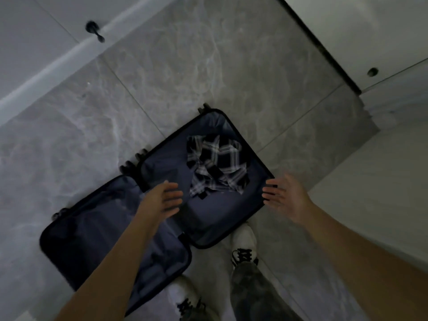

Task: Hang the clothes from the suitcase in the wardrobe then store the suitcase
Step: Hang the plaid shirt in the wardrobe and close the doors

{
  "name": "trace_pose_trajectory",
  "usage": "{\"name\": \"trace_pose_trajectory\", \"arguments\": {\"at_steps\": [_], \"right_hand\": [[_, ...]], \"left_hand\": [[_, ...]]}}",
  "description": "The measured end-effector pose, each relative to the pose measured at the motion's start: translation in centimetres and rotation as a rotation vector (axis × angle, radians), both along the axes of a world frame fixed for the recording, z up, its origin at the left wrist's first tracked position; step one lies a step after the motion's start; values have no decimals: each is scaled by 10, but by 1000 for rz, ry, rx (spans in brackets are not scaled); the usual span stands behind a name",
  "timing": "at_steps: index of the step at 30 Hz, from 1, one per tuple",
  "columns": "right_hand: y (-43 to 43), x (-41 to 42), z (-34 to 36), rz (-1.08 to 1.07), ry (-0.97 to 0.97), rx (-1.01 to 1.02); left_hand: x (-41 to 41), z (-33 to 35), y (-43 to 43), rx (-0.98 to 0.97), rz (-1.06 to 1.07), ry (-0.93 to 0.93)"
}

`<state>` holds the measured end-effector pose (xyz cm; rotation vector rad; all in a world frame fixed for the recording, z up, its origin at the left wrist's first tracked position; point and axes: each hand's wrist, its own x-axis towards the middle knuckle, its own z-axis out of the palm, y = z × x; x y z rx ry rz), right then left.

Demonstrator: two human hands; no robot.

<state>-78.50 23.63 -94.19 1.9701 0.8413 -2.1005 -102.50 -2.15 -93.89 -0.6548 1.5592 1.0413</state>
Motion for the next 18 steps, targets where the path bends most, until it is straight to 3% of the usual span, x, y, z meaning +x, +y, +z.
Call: {"name": "trace_pose_trajectory", "arguments": {"at_steps": [7, 11, 18], "right_hand": [[7, -26, -116, 133, -48, 50], [1, -55, -161, 199, 28, 59], [-13, -92, -220, 109, 116, 44]], "left_hand": [[-32, -114, 47, -29, -89, 140], [-38, -161, 75, -4, -130, 205], [-21, -221, 111, 129, -234, 179]]}}
